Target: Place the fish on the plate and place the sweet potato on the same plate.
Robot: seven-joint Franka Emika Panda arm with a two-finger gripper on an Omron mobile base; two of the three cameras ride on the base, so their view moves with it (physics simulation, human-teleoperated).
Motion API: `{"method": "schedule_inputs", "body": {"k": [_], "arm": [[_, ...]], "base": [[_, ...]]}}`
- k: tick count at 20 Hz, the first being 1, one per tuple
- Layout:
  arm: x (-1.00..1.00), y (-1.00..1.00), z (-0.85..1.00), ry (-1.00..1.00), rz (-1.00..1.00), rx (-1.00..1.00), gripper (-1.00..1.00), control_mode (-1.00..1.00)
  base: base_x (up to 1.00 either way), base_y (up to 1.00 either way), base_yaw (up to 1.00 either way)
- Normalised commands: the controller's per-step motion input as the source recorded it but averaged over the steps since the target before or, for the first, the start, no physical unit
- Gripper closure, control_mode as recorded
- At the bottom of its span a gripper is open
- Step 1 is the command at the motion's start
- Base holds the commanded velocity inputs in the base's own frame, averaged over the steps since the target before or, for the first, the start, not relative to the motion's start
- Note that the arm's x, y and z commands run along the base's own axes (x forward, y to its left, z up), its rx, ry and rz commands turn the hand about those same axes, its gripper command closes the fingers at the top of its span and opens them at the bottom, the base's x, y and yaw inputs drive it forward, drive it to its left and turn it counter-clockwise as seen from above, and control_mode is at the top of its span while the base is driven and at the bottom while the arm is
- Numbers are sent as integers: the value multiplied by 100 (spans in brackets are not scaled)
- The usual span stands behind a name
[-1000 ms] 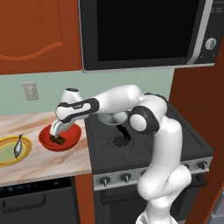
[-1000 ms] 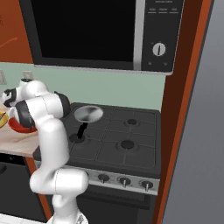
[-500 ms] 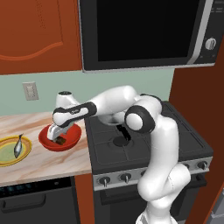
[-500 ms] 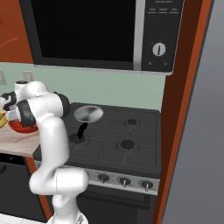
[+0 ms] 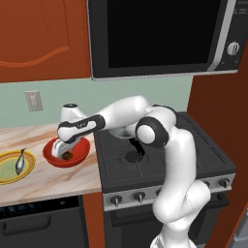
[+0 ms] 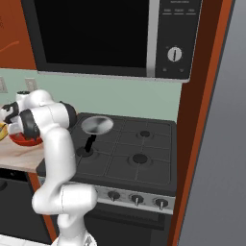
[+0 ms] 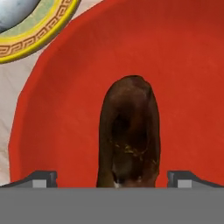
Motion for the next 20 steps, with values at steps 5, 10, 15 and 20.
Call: {"method": "schedule_inputs", "body": {"k": [5, 10, 15, 20], "arm": [[11, 0, -20, 0, 0, 0, -100, -100], [9, 0, -3, -1, 0, 0, -100, -100], [5, 7, 0, -1, 0, 0, -100, -100], [0, 10, 0, -1, 0, 0, 100, -100]], "base": [[0, 0, 0], [0, 0, 0], [0, 0, 0], [0, 0, 0]]}}
